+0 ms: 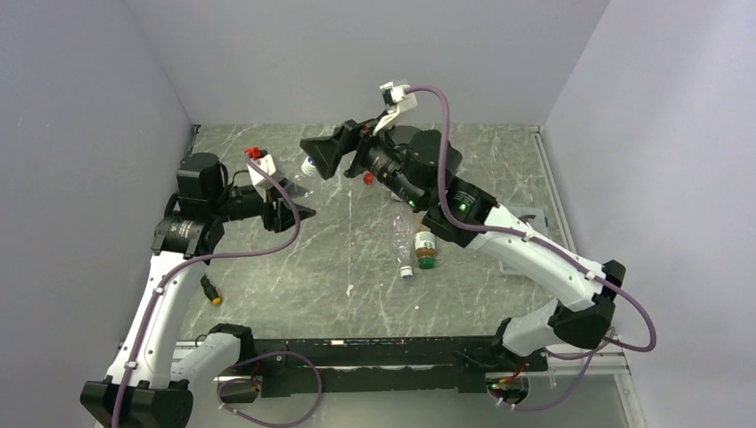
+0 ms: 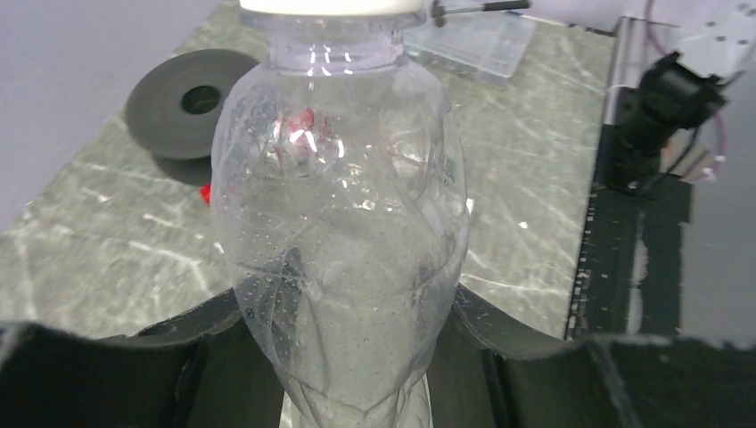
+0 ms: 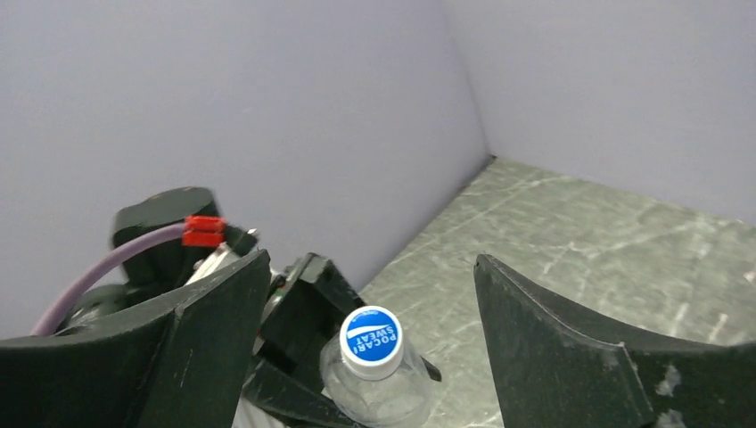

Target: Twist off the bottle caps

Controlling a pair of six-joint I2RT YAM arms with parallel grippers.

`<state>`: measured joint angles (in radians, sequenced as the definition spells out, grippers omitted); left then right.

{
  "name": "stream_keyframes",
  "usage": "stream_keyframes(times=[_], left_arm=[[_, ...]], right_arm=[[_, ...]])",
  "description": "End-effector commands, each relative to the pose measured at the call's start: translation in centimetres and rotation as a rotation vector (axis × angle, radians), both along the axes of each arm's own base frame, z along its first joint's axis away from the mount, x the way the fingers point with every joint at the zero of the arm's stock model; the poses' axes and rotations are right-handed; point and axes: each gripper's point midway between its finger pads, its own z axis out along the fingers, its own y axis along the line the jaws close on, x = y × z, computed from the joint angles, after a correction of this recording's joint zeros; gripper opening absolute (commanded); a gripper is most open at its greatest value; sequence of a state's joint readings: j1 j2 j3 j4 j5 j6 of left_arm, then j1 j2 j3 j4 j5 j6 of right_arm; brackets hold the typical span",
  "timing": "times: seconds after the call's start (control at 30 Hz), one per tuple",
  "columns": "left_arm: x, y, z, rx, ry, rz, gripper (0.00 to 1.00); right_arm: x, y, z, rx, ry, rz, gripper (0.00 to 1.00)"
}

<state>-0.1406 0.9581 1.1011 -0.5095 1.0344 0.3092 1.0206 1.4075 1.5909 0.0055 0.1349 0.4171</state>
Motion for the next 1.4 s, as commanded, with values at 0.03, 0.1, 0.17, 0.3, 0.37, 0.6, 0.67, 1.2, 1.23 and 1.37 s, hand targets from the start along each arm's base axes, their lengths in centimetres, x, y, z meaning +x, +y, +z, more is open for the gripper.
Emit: stream_keyframes(times=[0.03,0.1,0.17,0.3,0.37,0.6,0.67,1.2,1.23,1.37], left_arm=[[2.6,1.2,1.3,0.027,-0.13,0.128,0.22],[2.8,1.3,1.3,0.026,-0.13,0.14,0.22],[3.0,1.4,1.3,0.025,-0.132,0.153,0.22],[3.2,1.4,1.0,0.025,-0.123,0.16,0.22],[3.2,1.4,1.0,0.024,-0.12,0.163,0.22],[3.2,1.3,0.7,0.024,-0.105,0.155,0.22],[3.2,1.2,0.7,0.023,-0.101,0.149,0.22],[-6.0,-1.8,3.7,-0.126,0.101,-0.312,0.24],[-6.5,-1.9,4.0,-0.136,0.105,-0.332,0.24],[-8.2,-1.9,5.2,-0.172,0.126,-0.409,0.24]], right_arm=[[2.3,0.3,-1.5,-0.049,0.086,-0.153,0.84],[2.4,0.9,-1.7,-0.057,0.097,-0.145,0.81],[2.4,1.6,-1.7,-0.051,0.104,-0.13,0.8],[2.2,2.7,-1.9,-0.035,0.115,-0.093,0.77],[2.2,3.2,-2.0,-0.025,0.119,-0.078,0.74],[2.3,3.7,-1.9,-0.002,0.114,-0.073,0.39],[2.3,3.7,-1.9,0.002,0.115,-0.071,0.29],[-6.3,3.2,1.0,0.011,-0.217,0.449,0.0],[-7.6,3.0,1.0,0.01,-0.244,0.534,0.0],[-10.5,1.2,0.4,0.042,-0.278,0.781,0.0]])
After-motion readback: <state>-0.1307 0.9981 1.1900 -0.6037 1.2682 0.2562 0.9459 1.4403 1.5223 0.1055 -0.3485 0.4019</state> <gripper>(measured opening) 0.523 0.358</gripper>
